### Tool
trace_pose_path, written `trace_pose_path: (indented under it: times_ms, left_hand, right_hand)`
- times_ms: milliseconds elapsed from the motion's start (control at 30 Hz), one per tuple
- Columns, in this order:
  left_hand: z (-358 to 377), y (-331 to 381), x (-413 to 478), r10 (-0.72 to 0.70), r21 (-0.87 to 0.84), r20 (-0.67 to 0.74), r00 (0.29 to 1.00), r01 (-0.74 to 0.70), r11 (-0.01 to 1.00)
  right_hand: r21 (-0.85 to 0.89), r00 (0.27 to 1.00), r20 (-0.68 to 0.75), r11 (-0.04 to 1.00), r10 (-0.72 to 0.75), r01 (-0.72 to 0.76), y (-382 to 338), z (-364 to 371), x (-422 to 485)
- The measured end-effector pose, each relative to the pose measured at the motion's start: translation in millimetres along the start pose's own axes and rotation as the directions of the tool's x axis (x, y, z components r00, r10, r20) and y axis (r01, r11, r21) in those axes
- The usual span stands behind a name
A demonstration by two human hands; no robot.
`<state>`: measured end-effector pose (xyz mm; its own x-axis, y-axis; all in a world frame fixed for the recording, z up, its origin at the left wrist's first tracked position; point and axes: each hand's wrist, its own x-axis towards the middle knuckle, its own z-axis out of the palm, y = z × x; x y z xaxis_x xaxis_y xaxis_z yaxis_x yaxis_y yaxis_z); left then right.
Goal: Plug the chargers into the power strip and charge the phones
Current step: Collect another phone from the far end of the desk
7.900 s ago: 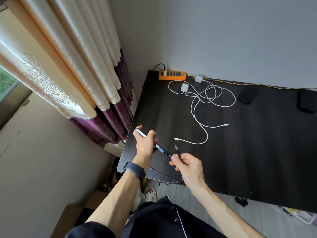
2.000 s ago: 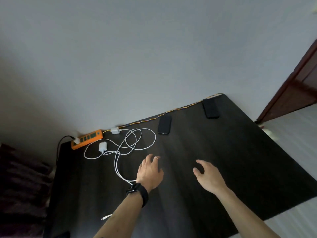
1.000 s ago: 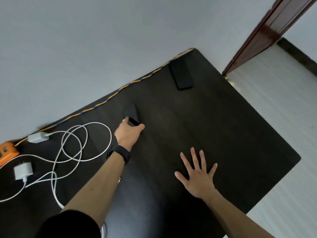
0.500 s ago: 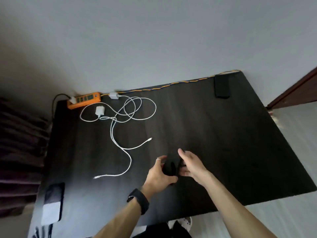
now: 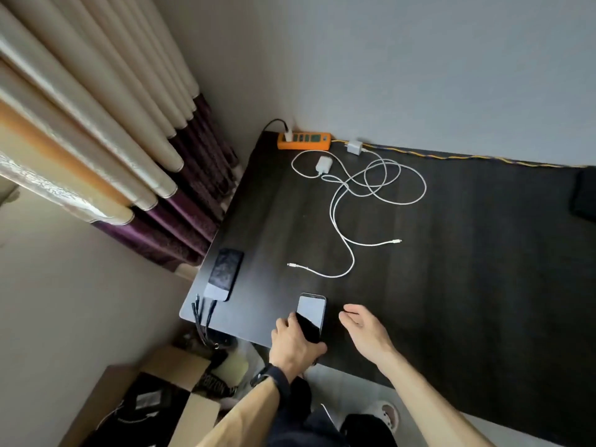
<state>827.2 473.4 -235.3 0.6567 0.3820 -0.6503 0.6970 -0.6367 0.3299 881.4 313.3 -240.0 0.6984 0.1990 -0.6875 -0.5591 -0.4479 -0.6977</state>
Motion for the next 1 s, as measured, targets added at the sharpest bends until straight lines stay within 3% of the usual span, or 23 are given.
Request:
trace_pose_path:
  times_ms: [200, 267, 433, 733, 1000]
  left_hand:
    - [-59.9, -51.6, 70.6, -0.074, 0.082, -0.084, 0.994, 0.081, 0.993]
    - [-75.4, -58.4, 99.2, -0.054, 0.116, -0.085, 0.995, 0.063, 0.991]
    - [-89.8, -54.9, 137.1, 0.048, 0.228, -0.067, 0.997, -0.032, 0.973]
    - [-78.4, -51.1, 146.6, 0.034, 0.299, -0.063, 0.997, -0.013, 0.954]
    - [-94.5, -48.8, 158.1, 0.063, 0.276, 0.033, 0.997, -0.070, 0.959]
  right_hand:
    - [-0.398, 0.978, -0.209, 0.914, -0.009, -0.077, 8.1, 22.1, 28.3]
    - [-0.553, 0.973, -0.225, 0.816, 0.048, -0.168, 14.1, 34.7, 36.3]
    - [-0.717, 0.961, -0.176, 0.642, 0.212, -0.273, 35.3, 55.5, 35.1]
    - [-0.783, 0.952, -0.222, 0.545, 0.209, -0.302, 38.8, 61.4, 38.2]
    - [-0.661, 0.932, -0.293, 0.659, 0.212, -0.358, 10.9, 55.2, 41.7]
